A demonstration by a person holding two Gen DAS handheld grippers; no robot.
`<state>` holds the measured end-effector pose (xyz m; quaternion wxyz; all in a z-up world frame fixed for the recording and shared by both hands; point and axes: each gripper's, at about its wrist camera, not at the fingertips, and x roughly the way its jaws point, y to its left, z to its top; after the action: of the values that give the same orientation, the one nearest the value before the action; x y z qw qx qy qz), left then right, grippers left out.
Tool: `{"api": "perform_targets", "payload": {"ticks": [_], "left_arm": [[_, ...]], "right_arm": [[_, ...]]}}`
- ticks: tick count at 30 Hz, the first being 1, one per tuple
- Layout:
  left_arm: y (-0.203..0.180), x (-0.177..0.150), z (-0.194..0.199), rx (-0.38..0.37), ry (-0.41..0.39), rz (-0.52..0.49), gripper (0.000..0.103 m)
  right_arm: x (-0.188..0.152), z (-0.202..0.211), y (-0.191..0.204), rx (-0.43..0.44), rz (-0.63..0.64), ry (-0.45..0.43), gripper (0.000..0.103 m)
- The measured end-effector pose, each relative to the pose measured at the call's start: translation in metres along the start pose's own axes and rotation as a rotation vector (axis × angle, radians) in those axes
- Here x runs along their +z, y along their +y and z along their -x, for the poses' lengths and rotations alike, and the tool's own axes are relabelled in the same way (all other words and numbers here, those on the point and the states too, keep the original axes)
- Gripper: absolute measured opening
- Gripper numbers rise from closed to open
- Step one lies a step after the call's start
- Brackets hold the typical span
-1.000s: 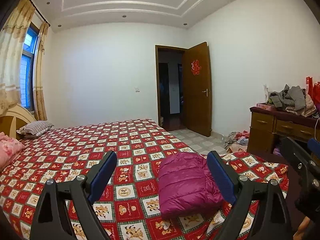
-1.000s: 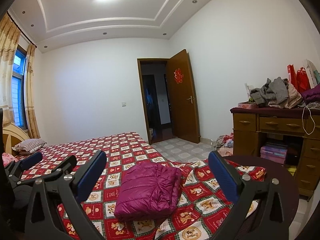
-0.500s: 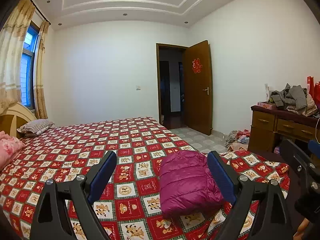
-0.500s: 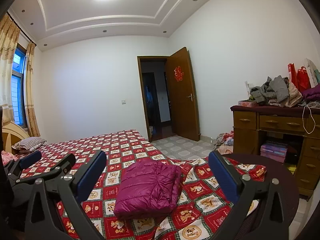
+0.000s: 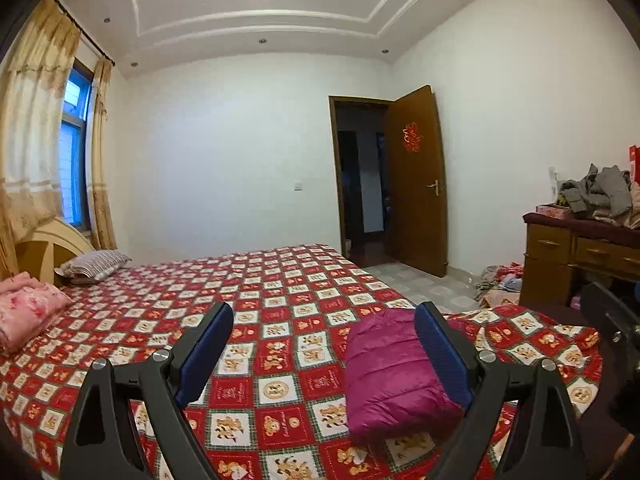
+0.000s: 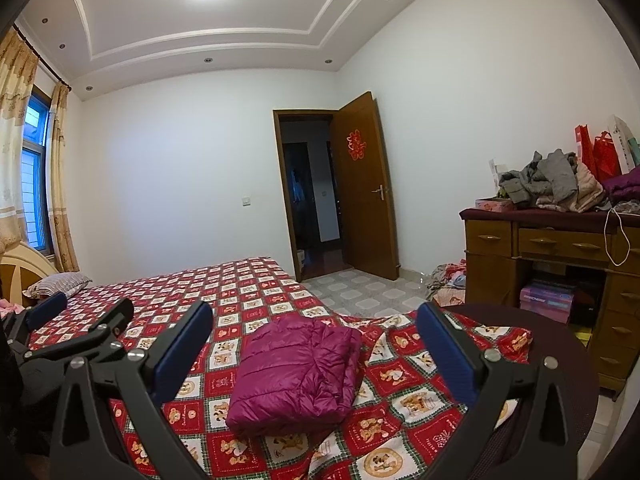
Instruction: Fold large clothes
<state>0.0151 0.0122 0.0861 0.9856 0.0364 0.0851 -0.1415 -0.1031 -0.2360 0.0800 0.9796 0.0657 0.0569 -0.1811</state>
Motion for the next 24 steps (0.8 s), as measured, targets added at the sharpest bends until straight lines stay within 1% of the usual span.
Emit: {"api": "perform_targets", "payload": {"ticks": [2, 5, 13, 16, 20, 24], "left_arm": [[0.003, 0.0, 0.001, 0.001, -0.002, 0.014, 0.093], [0.005, 0.0, 0.001, 0.024, -0.024, 0.02, 0.093], [0.008, -0.002, -0.009, -0.024, 0.039, 0.03, 0.093], [0.007, -0.003, -0.009, -0.034, 0.041, 0.017, 0.093], [0.004, -0.004, -0.006, -0.019, 0.023, -0.001, 0.093], [0.006, -0.004, -0.007, -0.024, 0.037, 0.014, 0.093]], "right_arm": [[-0.001, -0.001, 0.0, 0.002, -0.001, 0.004, 0.103], [-0.001, 0.0, 0.002, 0.0, 0.005, 0.005, 0.103], [-0.002, -0.002, 0.006, -0.001, 0.013, 0.016, 0.103], [-0.003, -0.002, 0.007, -0.001, 0.013, 0.017, 0.103], [-0.003, -0.002, 0.007, -0.002, 0.012, 0.018, 0.103], [-0.004, -0.003, 0.008, -0.003, 0.012, 0.023, 0.103]]}}
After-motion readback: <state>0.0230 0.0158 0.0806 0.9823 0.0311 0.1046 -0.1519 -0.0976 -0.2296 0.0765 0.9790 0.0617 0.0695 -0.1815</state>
